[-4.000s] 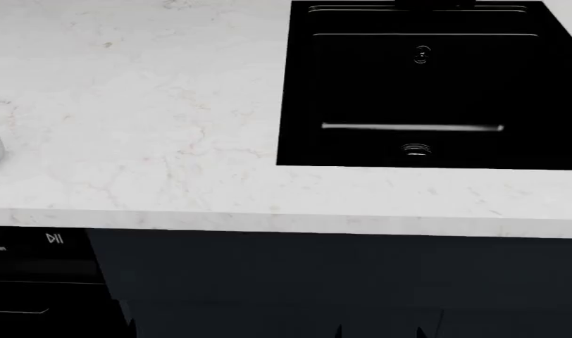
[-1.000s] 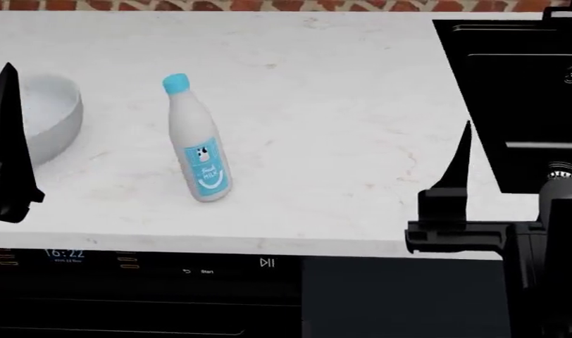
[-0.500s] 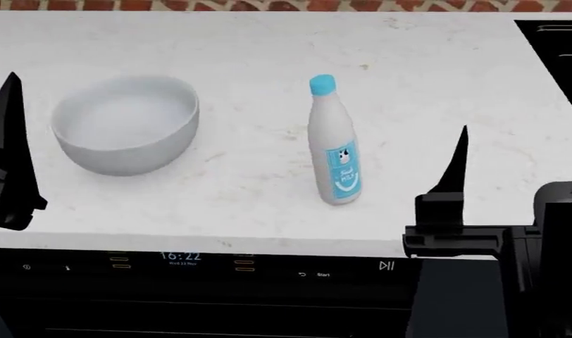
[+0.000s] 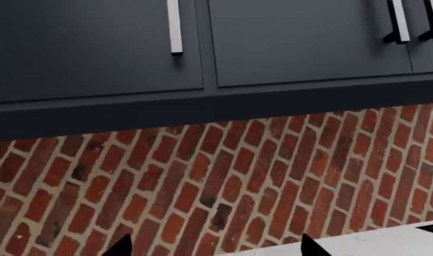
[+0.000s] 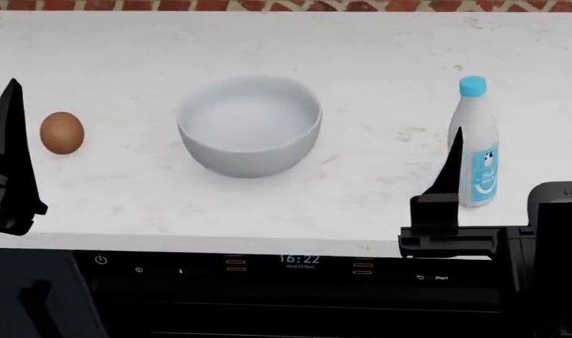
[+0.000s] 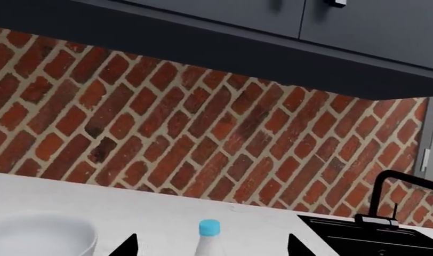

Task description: Place the eggs and milk next to the bowl.

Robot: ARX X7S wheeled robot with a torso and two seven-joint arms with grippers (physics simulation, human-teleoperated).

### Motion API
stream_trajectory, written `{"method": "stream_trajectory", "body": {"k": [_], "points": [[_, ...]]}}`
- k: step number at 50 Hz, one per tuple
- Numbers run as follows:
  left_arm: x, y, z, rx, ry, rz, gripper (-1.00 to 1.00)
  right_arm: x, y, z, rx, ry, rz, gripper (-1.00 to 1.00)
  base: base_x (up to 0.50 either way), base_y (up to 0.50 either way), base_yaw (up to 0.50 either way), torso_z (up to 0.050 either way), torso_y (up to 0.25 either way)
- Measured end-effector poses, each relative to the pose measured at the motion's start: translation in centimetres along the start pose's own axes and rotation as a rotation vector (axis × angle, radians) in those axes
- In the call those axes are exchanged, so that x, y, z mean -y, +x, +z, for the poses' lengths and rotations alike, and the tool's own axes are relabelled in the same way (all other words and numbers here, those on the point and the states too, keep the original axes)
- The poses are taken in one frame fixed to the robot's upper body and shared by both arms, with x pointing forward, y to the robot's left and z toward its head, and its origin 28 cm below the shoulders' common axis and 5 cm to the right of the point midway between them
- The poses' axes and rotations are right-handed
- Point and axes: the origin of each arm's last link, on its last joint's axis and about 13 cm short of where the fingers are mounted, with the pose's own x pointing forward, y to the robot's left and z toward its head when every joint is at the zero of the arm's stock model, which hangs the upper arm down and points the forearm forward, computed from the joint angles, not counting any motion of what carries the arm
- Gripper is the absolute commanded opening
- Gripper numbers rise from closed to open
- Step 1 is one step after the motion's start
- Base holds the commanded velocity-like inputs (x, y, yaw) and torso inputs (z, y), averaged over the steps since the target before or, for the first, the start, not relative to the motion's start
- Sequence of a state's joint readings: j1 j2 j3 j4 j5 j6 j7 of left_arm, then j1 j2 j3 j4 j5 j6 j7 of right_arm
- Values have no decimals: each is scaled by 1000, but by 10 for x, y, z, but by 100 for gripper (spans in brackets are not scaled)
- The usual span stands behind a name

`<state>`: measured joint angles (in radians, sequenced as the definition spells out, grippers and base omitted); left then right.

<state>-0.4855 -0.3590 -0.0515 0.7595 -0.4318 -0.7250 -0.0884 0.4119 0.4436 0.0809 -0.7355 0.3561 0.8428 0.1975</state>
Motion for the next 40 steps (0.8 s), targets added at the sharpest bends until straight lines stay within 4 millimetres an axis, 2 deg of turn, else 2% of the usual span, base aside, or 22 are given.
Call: {"method": "stream_trajectory", "body": {"k": [27,40], "points": [[0,0,-2,-4,0,3,100,-1,1,-3,-4,5,7,100,-1,500,0,0,0],[1,-1,-3,-11,-6,2,100,-1,0,-2,2,24,0,100,22,-8,0,0,0]]}}
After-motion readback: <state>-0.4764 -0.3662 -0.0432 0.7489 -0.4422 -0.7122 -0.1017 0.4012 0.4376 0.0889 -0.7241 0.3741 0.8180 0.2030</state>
